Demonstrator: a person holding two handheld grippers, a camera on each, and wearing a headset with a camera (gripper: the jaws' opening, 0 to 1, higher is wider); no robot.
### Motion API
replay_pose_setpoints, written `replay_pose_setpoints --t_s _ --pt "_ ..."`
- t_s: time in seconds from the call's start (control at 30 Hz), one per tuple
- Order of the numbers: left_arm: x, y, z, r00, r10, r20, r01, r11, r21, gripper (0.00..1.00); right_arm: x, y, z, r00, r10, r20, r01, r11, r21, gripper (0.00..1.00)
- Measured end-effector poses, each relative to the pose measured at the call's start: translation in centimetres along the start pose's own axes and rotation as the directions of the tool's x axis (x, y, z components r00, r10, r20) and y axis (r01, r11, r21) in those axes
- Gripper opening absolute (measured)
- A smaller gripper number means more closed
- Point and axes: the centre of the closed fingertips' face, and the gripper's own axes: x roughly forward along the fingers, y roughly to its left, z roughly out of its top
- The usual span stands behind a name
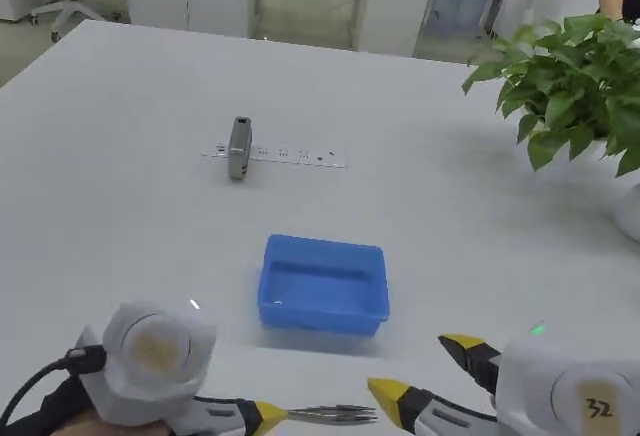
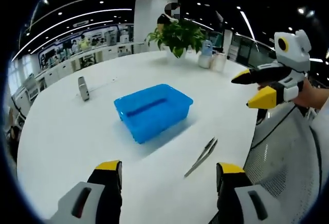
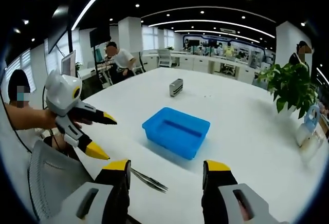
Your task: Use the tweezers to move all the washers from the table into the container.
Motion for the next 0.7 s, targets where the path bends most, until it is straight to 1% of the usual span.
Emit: replay_pose_setpoints --t_s 0.03,0.13,0.17,0.2,0.23,0.27,0.3,0.33,0.4,0.43,0.53,0.63,0.7 --pt "-0.4 0.2 0.3 0.9996 0.021 0.021 -0.021 1.0 -0.02 0.81 -0.1 -0.1 0.1 0.9999 0.01 0.013 -0.01 1.0 0.018 0.57" --pt "-1.5 0.7 0.8 0.9955 0.082 0.048 -0.078 0.995 -0.069 0.91 -0.2 -0.4 0.0 0.9995 0.019 0.027 -0.02 1.0 0.024 0.6" --pt "-1.9 0.9 0.9 0.9941 0.098 0.047 -0.093 0.991 -0.091 0.94 -0.2 -0.7 0.0 0.9995 0.017 0.029 -0.017 1.0 0.023 0.61" --pt "-2.2 0.9 1.1 0.9934 0.103 0.051 -0.097 0.989 -0.108 0.97 -0.1 -0.9 0.0 0.9995 0.014 0.027 -0.014 1.0 0.021 0.63" --pt "-2.5 1.1 1.6 0.9908 0.117 0.068 -0.107 0.985 -0.133 0.98 -0.1 -1.2 0.2 0.9994 0.013 0.031 -0.013 1.0 0.014 0.63" --pt "-2.7 1.1 1.8 0.9903 0.116 0.077 -0.104 0.985 -0.138 0.99 -0.1 -1.4 0.4 0.9992 0.012 0.038 -0.013 1.0 0.01 0.64" --pt "-2.8 1.2 2.1 0.9882 0.124 0.09 -0.111 0.984 -0.139 0.99 0.0 -1.6 0.7 0.9987 0.009 0.05 -0.009 1.0 0.008 0.65" --pt "-3.0 1.4 2.1 0.9862 0.138 0.092 -0.124 0.983 -0.138 0.99 0.0 -1.8 0.8 0.9985 0.007 0.055 -0.008 1.0 0.008 0.66" --pt "-3.0 1.8 1.9 0.9842 0.157 0.081 -0.147 0.982 -0.12 0.99 0.3 -2.1 0.9 0.9982 0.006 0.06 -0.007 1.0 0.008 0.7" --pt "-3.1 2.0 1.9 0.9822 0.171 0.078 -0.161 0.98 -0.113 0.99 0.4 -2.1 0.9 0.9981 0.004 0.061 -0.004 1.0 0.007 0.71" --pt "-3.3 2.4 1.9 0.9767 0.198 0.083 -0.19 0.977 -0.099 0.99 0.7 -2.2 1.0 0.9975 0.002 0.07 -0.003 1.0 0.009 0.75" --pt "-3.4 2.6 2.2 0.973 0.213 0.088 -0.204 0.974 -0.102 0.99 1.1 -2.1 1.0 0.9977 0.008 0.067 -0.009 1.0 0.015 0.77" --pt "-3.2 2.6 2.4 0.9731 0.211 0.093 -0.2 0.974 -0.109 0.99 1.2 -2.1 1.2 0.9974 0.011 0.071 -0.012 1.0 0.011 0.77"
